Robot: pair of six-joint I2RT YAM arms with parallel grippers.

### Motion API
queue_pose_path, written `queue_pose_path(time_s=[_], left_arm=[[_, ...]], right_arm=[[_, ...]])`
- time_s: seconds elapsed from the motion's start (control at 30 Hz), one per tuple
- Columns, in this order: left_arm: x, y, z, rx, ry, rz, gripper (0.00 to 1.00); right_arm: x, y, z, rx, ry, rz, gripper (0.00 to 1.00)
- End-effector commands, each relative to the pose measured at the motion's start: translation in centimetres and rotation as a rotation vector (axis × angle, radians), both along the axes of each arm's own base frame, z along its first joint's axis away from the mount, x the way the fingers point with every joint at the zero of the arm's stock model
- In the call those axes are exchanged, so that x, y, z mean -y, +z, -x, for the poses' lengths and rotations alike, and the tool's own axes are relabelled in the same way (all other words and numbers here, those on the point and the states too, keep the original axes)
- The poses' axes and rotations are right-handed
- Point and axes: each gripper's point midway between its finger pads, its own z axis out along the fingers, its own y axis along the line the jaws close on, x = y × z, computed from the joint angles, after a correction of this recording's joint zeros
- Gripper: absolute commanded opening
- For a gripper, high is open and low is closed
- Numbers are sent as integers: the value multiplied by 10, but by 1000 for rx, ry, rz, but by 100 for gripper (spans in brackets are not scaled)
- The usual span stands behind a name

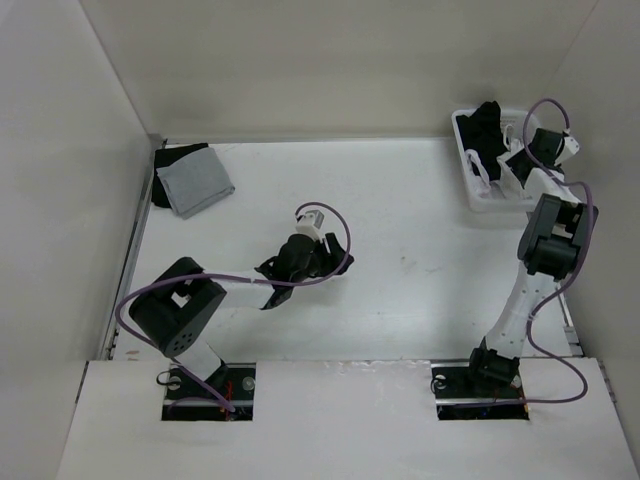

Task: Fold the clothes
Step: Grab the tank top from the pile

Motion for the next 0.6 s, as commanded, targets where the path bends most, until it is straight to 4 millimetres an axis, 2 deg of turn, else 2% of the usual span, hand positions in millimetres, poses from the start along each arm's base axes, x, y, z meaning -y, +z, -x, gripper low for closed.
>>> queue_pose_path(time_s=[0.0, 0.07, 0.1, 0.13, 0.17, 0.3, 0.4, 0.47, 0.53, 0.57], left_arm=[[8, 13, -1, 36, -29, 61, 50], [9, 14, -1, 36, -39, 67, 50], [10, 15, -1, 36, -42, 71, 50], [10, 15, -2, 36, -40, 74, 50], [10, 15, -3, 39, -37, 76, 50], [6, 13, -6, 34, -27, 76, 50], [5, 13, -6, 29, -25, 83, 50], [6, 15, -5, 33, -28, 88, 50], [5, 15, -6, 34, -27, 89, 50], [5, 14, -6, 31, -24, 90, 50]], right_arm=[[-1, 21, -28, 66, 53, -2, 55], [1, 13, -34, 61, 46, -17, 54], [1, 2, -38, 44, 44, -32, 53], [2, 2, -39, 43, 43, -34, 53], [2, -9, -43, 20, 37, -41, 52], [2, -12, -51, 23, 42, -61, 43], [0, -9, -55, 40, 53, -77, 14], [-3, 6, -55, 90, 60, -68, 2], [-3, 45, -46, 212, 46, -15, 0], [-9, 79, -37, 305, 36, 21, 0]])
